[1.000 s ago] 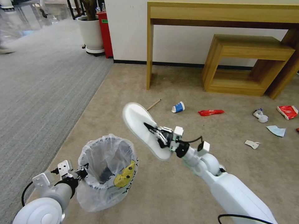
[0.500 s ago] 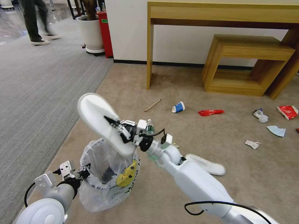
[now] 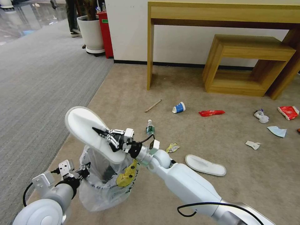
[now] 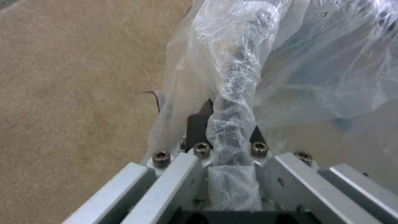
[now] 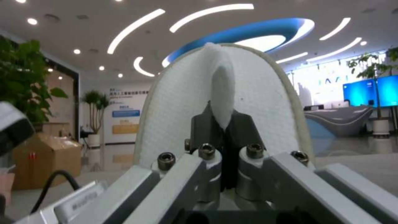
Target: Pick up the trash bin and place the garbage on the floor into it.
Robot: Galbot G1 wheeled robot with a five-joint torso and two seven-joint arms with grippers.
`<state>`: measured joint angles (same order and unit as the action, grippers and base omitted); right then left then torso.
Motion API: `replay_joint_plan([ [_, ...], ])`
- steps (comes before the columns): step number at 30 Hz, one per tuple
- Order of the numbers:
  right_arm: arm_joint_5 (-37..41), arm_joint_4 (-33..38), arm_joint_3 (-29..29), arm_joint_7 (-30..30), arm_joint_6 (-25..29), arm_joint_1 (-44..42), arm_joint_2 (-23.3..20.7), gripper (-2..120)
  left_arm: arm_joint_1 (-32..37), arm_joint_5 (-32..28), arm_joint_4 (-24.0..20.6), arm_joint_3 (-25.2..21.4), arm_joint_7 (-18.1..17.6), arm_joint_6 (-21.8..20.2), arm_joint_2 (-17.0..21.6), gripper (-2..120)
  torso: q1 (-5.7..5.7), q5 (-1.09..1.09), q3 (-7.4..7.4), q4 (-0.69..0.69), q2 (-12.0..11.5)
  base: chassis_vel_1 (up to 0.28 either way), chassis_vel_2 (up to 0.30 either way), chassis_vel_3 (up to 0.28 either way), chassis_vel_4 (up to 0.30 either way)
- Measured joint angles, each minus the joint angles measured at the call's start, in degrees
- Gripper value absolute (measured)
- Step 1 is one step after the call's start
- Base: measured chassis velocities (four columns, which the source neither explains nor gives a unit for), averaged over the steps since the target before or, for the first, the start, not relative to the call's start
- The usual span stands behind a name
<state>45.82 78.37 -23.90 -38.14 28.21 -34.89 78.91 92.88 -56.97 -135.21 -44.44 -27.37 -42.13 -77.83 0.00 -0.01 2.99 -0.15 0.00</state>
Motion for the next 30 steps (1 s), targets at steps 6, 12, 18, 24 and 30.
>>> replay_joint_plan([
  [6,-2.78,-1.66,-1.25,1.71,0.96,0.22,0.11,0,0.34,0.03,-0.60,-0.06,-0.06,0.08,-0.27,1,0.00,0.00,0.00,0.00,0.00,0.000,0.000,0.000,0.000],
  [12,-4.40,-2.24,-1.33,1.98,1.09,0.07,-0.26,16,0.65,-0.06,-0.99,-0.01,-0.04,0.04,-0.32,1,0.00,0.01,0.00,0.00,0.00,0.000,0.000,0.000,0.000],
  [18,-4.44,-1.95,-1.42,2.03,1.02,0.72,-0.69,32,0.66,-0.30,-1.03,-0.19,0.10,0.00,-0.25,1,0.00,0.01,0.00,0.00,0.00,0.000,0.000,0.000,0.000],
  [24,-4.22,-1.25,-1.41,2.04,0.82,1.24,-1.45,56,0.39,-0.54,-0.97,-0.48,0.20,0.00,-0.09,1,0.00,0.01,0.00,0.00,0.00,0.000,0.000,0.000,0.000],
  [30,-3.85,-0.50,-1.00,2.04,0.73,1.28,-2.36,78,-0.02,-0.54,-0.28,-0.46,0.20,-0.01,-0.09,1,0.00,0.01,0.00,0.00,0.00,0.000,0.000,0.000,0.000],
])
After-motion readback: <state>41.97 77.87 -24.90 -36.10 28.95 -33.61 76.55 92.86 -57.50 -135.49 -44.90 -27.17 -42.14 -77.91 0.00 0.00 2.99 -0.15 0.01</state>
